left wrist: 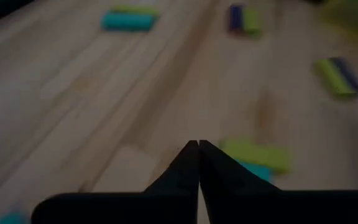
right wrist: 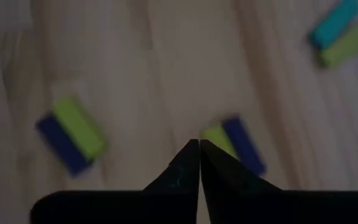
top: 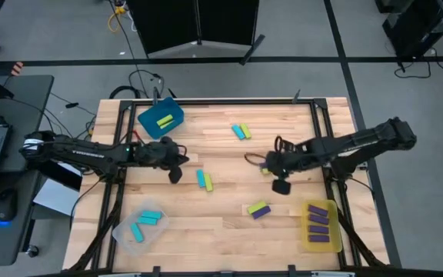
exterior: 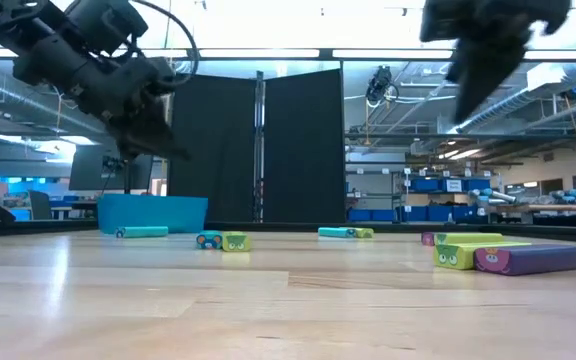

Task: Sort blocks
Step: Put the blue block into the transparent bin

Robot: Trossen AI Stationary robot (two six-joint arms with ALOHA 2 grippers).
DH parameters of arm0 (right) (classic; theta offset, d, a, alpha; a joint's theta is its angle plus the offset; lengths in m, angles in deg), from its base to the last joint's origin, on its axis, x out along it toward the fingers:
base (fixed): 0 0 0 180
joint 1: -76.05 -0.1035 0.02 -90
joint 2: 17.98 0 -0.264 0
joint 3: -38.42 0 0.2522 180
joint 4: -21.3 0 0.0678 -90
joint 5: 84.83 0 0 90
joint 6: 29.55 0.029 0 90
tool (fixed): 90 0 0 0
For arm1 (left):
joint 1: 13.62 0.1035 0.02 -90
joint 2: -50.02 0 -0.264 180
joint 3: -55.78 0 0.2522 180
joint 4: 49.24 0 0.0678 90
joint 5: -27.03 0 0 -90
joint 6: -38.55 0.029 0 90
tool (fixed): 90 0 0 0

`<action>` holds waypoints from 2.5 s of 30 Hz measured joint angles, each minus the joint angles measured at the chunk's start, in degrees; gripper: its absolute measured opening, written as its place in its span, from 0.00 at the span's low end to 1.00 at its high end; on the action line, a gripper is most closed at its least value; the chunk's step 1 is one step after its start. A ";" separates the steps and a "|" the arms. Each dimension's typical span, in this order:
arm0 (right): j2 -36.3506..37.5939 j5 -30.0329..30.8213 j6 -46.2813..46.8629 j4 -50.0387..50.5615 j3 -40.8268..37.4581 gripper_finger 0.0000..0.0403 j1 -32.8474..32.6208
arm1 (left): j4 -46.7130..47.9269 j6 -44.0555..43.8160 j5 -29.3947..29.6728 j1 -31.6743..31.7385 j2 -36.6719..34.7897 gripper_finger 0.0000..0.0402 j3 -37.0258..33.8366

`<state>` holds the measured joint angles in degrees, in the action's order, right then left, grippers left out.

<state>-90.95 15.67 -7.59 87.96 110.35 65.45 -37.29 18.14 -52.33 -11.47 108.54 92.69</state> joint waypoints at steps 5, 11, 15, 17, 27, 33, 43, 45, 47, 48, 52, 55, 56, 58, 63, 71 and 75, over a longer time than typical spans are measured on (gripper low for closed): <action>0.00 -0.43 -8.17 -11.53 -3.69 0.11 4.95 | 10.51 -6.12 9.58 0.00 0.00 0.14 1.55; 0.00 -1.08 -13.04 -19.16 -7.01 0.10 7.21 | 17.65 -11.63 15.66 0.42 0.62 0.28 1.67; 0.00 -1.14 -15.16 -21.66 -8.06 0.08 7.48 | 21.94 -15.25 17.88 1.16 1.93 0.36 1.68; -0.04 -1.16 -16.00 -22.48 -8.15 0.07 7.46 | 22.17 -15.84 17.92 1.43 3.20 0.39 1.74; -0.04 -1.60 -17.26 -25.81 -8.15 0.06 7.69 | 20.83 -15.86 17.67 4.41 10.76 0.47 1.69; -0.04 -2.56 -18.25 -26.44 -8.15 0.06 8.71 | 20.75 -14.90 14.14 7.14 14.22 0.48 1.67; -0.04 -5.98 -22.48 -28.81 -8.15 0.06 11.05 | 17.90 -14.00 11.21 10.54 17.42 0.42 1.86; -0.04 -7.20 -23.27 -28.98 -8.15 0.06 11.59 | 17.78 -13.19 10.44 10.60 17.44 0.36 1.86; -0.04 -8.18 -23.97 -29.27 -8.15 0.05 12.14 | 17.73 -12.04 9.77 10.60 17.43 0.29 1.86; -0.04 -8.54 -24.46 -29.33 -8.15 0.05 12.36 | 17.68 -11.27 9.50 10.60 17.40 0.26 1.86; -0.04 -9.06 -26.64 -29.31 -8.15 0.05 13.29 | 17.55 -8.02 9.14 9.43 17.29 0.26 2.15; -0.04 -9.11 -27.13 -29.28 -8.15 0.05 14.12 | 19.48 -5.29 7.08 7.33 16.75 0.26 4.24; -0.04 -9.11 -27.13 -29.15 -8.15 0.05 14.28 | 20.73 -4.91 4.83 6.04 16.55 0.26 5.65; -0.04 -9.13 -27.43 -28.78 -8.15 0.05 14.49 | 22.28 -2.77 2.41 3.05 16.12 0.26 9.53; -0.04 -11.74 -29.07 -28.80 -8.15 0.05 14.50 | 34.60 2.54 1.89 -8.84 15.84 0.26 21.90; -0.04 -12.12 -29.67 -28.81 -8.15 0.05 14.48 | 51.00 -3.77 2.58 -28.96 15.83 0.26 37.51; -0.04 -12.12 -29.40 -29.08 -8.15 0.05 14.48 | 51.72 -16.95 2.52 -39.25 16.16 0.26 38.04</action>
<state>-90.99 3.55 -36.99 58.88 102.20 79.93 14.43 1.18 -49.81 -50.72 124.70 130.73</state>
